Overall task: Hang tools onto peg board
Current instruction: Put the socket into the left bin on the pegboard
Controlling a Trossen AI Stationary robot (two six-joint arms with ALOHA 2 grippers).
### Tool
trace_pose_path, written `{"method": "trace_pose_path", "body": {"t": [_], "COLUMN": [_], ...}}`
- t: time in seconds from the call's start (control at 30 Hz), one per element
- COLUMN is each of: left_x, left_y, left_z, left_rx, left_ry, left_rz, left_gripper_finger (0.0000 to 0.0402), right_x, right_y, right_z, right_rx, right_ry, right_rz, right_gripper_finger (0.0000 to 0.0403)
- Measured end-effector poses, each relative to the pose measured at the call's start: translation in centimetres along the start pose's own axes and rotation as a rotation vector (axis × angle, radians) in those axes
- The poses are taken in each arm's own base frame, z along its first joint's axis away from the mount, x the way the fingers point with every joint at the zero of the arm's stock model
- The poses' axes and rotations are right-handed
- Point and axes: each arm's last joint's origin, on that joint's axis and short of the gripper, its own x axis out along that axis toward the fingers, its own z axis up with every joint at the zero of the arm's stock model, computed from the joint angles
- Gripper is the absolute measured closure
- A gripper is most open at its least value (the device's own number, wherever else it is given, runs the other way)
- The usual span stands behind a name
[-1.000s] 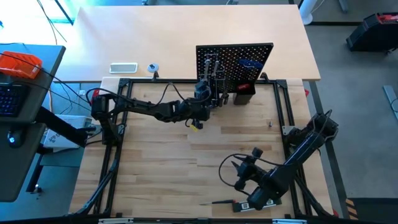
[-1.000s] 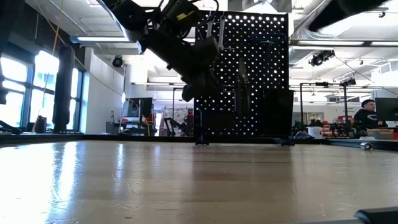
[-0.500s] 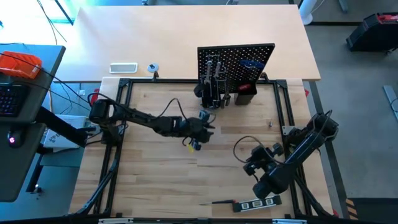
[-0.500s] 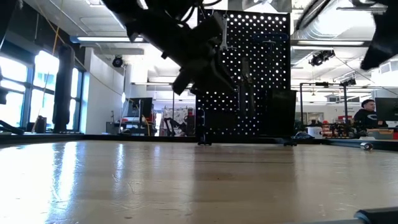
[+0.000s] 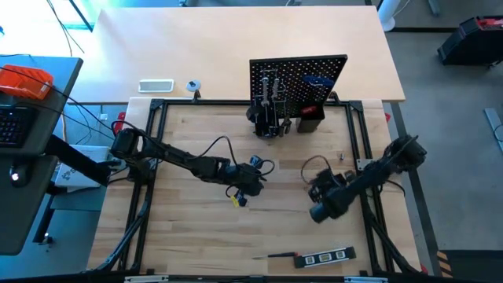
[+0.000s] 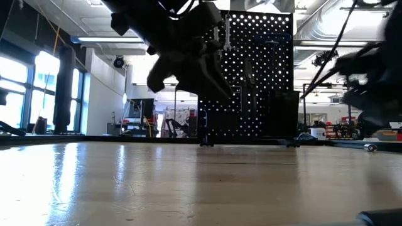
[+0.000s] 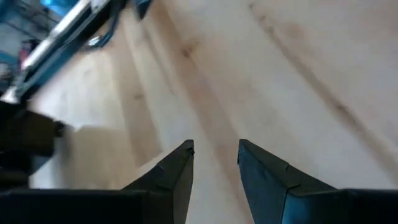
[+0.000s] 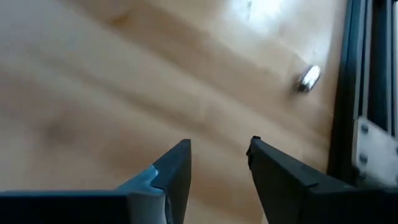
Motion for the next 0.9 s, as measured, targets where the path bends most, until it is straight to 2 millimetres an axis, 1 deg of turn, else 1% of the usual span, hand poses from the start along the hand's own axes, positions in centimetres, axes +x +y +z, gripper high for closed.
{"method": "trace_pose_path", "body": {"t": [0.1,0.2,0.33,0.43,0.5,0.6,0.9], "left_x": [0.0,0.0,0.0,0.0,0.0,0.0,0.0], "left_y": [-0.2,-0.2,-0.2,-0.2,-0.2,-0.2,-0.2], "left_z": [0.1,0.0,0.0,0.0,0.0,0.1,0.2], "left_rx": [-0.034,-0.051,-0.071,-0.081,-0.082,-0.083,-0.084], "left_ry": [-0.020,-0.013,-0.009,-0.012,-0.016,-0.020,-0.040], "left_rz": [-0.034,-0.046,-0.048,-0.047,-0.045,-0.043,-0.061], "left_gripper_finger": [0.0282,0.0282,0.0282,0.0282,0.0282,0.0282,0.0282], "right_x": [1.6,2.4,3.3,3.3,3.7,4.0,5.3], "right_y": [-0.8,-2.3,-4.9,-6.0,-6.8,-7.4,-7.8], "right_z": [1.7,3.3,4.6,5.6,6.1,6.9,8.4], "right_rx": [-0.013,-0.007,0.084,0.156,0.197,0.276,0.391], "right_ry": [0.036,0.062,0.078,0.052,0.051,0.051,0.115], "right_rz": [-0.020,-0.035,-0.041,-0.008,-0.020,-0.024,-0.050], "right_gripper_finger": [0.0245,0.0245,0.0245,0.0245,0.0245,0.0245,0.0245]}}
